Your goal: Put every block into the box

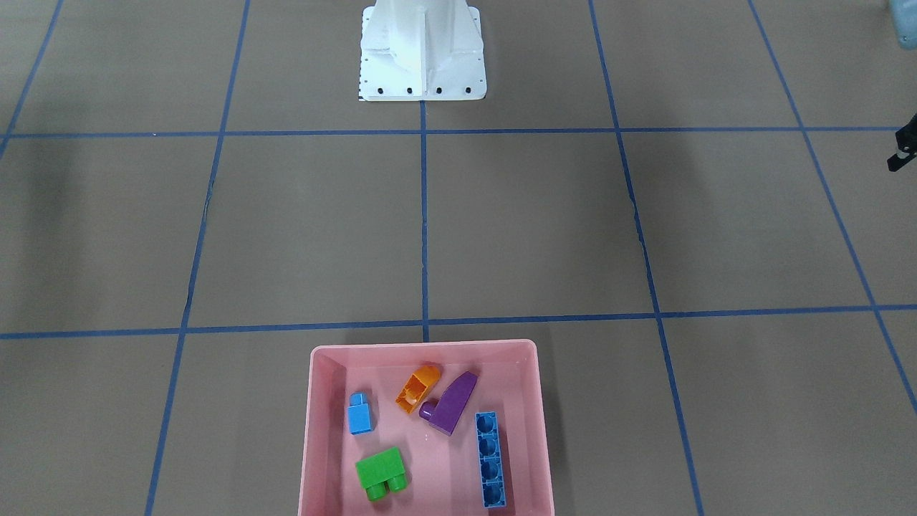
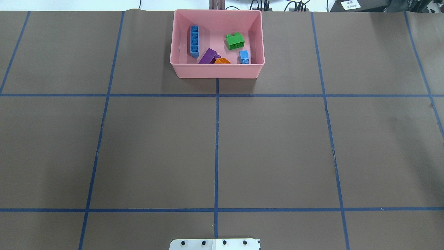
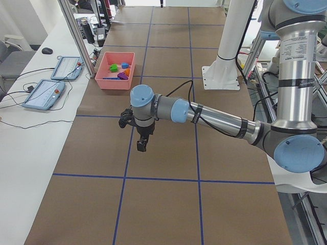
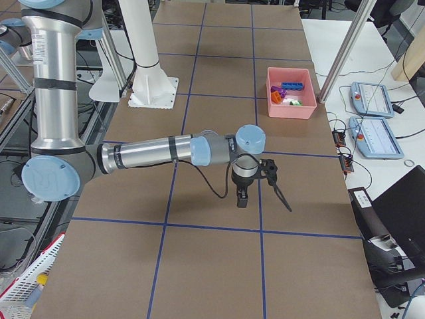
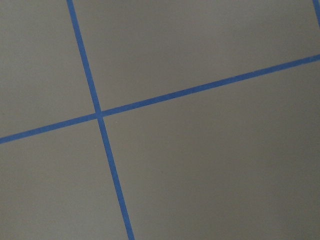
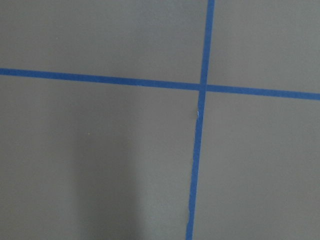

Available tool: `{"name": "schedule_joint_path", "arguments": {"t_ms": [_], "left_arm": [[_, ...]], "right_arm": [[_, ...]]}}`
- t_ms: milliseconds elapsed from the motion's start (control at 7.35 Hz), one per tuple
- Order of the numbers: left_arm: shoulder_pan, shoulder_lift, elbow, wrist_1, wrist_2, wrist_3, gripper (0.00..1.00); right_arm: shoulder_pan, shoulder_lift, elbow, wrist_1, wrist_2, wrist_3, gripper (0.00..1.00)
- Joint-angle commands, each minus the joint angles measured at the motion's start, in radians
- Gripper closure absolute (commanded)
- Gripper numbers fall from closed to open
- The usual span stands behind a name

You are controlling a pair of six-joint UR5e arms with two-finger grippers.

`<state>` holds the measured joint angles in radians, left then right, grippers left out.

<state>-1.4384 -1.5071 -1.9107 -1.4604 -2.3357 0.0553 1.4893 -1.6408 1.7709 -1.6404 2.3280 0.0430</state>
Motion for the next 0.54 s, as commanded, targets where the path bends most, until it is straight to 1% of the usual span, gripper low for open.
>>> {"name": "schedule_joint_path", "arguments": {"t_ms": [0, 136, 272, 408], "left_arm": [[0.0, 0.024, -0.007, 0.005, 0.006, 0.011, 0.0], [0.001, 0.027, 0.014, 0.011, -0.002, 0.011, 0.0], [-0.004, 0.039, 0.041, 0.005, -0.007, 0.012, 0.0], [-0.001, 0.032, 0.051, 0.006, -0.048, 0.008, 0.0]], "right_arm": [[0.048, -0.024, -0.001, 0.002, 0.021, -0.04, 0.0], [0.087, -0.054, 0.011, 0.01, 0.011, -0.028, 0.0], [0.086, -0.054, 0.002, 0.01, 0.019, -0.025, 0.0], [0.086, -0.047, 0.005, 0.007, 0.027, -0.026, 0.0]]}}
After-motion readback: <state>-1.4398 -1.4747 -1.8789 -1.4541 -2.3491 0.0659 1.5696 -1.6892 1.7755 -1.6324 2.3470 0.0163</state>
